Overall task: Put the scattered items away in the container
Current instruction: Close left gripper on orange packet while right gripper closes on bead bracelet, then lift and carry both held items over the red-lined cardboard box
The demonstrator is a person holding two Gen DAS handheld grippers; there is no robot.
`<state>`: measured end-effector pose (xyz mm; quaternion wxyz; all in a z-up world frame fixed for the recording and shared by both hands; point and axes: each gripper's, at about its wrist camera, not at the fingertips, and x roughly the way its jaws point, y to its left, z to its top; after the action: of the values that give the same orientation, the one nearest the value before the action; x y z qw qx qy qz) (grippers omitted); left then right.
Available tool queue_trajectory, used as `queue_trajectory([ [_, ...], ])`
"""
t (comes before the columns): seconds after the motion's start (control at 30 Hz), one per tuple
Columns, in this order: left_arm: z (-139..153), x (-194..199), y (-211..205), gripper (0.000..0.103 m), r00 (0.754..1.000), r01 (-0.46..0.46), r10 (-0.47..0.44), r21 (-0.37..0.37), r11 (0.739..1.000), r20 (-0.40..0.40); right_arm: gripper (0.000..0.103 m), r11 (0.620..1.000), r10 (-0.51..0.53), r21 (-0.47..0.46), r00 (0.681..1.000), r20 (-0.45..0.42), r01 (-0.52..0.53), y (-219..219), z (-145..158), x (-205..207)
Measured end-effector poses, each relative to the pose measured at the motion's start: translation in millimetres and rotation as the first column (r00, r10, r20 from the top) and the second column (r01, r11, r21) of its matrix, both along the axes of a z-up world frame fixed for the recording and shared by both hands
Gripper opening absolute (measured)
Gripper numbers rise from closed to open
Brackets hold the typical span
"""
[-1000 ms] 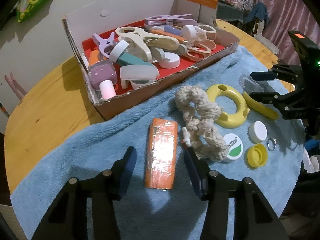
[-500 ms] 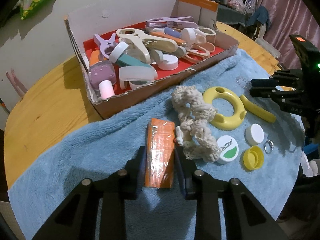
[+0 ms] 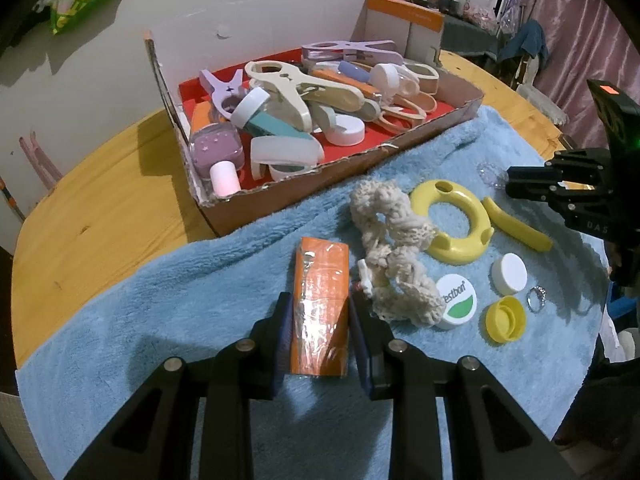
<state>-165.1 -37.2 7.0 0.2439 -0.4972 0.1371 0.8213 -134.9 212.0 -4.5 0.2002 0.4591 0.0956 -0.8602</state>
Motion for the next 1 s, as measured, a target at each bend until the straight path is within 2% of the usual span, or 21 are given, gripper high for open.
queue_trajectory([
  [0.37, 8.0, 1.8, -3.2, 0.03, 1.0, -0.026, 0.026, 0.02, 0.999, -0.014, 0.012, 1.0, 0.003, -0.005, 1.0, -0.026, -0.003, -1.1, 8.2, 3.5],
  [0.73, 5.0, 3.3, -2.6, 0.03, 0.999, -0.032, 0.032, 0.022, 0.999, -0.009, 0.012, 1.0, -0.015, 0.0, 1.0, -0.001, 0.015, 0.8, -2.1, -3.4],
  [1.0, 7.8, 4.6, -3.0, 0.03, 1.0, -0.028, 0.029, 0.03, 0.999, -0.012, 0.012, 0.999, -0.035, -0.005, 0.999, -0.019, 0.035, 2.1, 0.7, -9.7],
])
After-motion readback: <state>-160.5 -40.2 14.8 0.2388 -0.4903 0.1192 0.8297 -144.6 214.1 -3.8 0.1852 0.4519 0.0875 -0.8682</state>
